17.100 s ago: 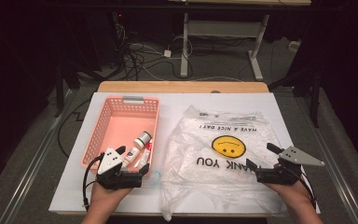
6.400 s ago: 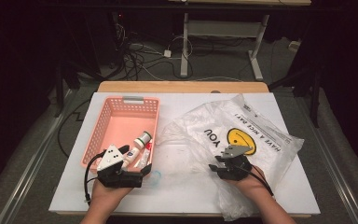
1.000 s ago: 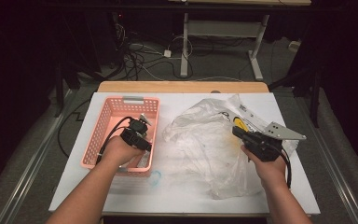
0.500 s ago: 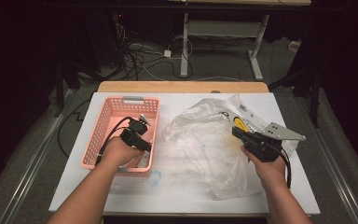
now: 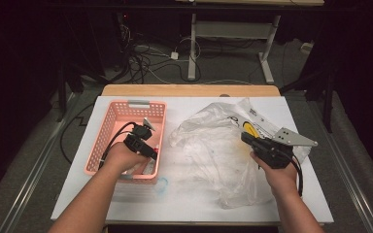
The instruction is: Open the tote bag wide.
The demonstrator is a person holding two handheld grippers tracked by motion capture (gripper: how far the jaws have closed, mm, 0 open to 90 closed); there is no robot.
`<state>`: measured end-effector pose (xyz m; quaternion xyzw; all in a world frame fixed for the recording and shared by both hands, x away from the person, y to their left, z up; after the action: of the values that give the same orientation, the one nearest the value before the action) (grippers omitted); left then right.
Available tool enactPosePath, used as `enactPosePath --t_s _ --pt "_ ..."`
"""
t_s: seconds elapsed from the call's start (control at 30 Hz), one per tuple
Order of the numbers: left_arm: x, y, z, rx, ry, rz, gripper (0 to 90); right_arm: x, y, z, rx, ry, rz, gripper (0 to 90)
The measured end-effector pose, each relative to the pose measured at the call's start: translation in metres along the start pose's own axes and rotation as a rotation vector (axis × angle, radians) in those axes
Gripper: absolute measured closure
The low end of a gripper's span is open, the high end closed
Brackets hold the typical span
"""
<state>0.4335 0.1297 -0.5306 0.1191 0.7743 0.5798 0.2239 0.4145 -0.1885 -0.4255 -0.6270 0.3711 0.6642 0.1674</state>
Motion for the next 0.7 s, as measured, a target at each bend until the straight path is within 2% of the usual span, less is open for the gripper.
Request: enactPosePath --t_s 0.07,0.1,0.17,0.33,0.5,0.57,0.7 --pt "0.0011 -0.0074 0.0008 -0.067 -0.034 0.021 53.7 -0.0006 0.0004 -0.0003 -0.003 0.000 -0.004 90.0" --pt "-0.0008 -0.0081 0.0008 -0.121 -0.070 0.003 55.5 -0.0006 0.0006 -0.0005 -0.002 -0.002 -0.004 90.0" --pt "-0.0027 -0.0087 -0.0023 -0.122 -0.073 -0.005 62.1 -0.0001 0.0009 -0.0011 0.000 -0.004 -0.002 90.0" --pt "-0.0017 -0.0073 0.0008 -0.109 -0.049 -0.005 63.4 0.0015 0.0000 -0.0004 -0.003 -0.005 0.003 90.0" --pt "-0.0042 -0.0078 0.0016 -0.114 -0.034 -0.011 62.7 0.0013 -0.0004 0.0008 -0.008 0.000 0.004 90.0" --pt "-0.0048 -0.0081 0.0032 -0.124 -0.025 -0.017 59.5 0.0010 0.0002 0.0009 -0.009 -0.002 0.004 90.0" --pt "-0.0039 -0.0074 0.0053 -0.119 -0.016 -0.013 57.6 0.0006 0.0010 0.0001 -0.006 0.002 0.001 90.0"
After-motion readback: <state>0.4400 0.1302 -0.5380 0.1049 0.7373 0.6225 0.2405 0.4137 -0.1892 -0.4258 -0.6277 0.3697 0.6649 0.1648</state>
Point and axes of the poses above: each handheld gripper's, and its own axes: y roughly backward along the jaws, x roughly out of its underside, z roughly to its left, the point moved 9 cm from there along -y, roughly forward along the jaws, and after that the axes turned 6 degrees about y, right-handed, at the moved point
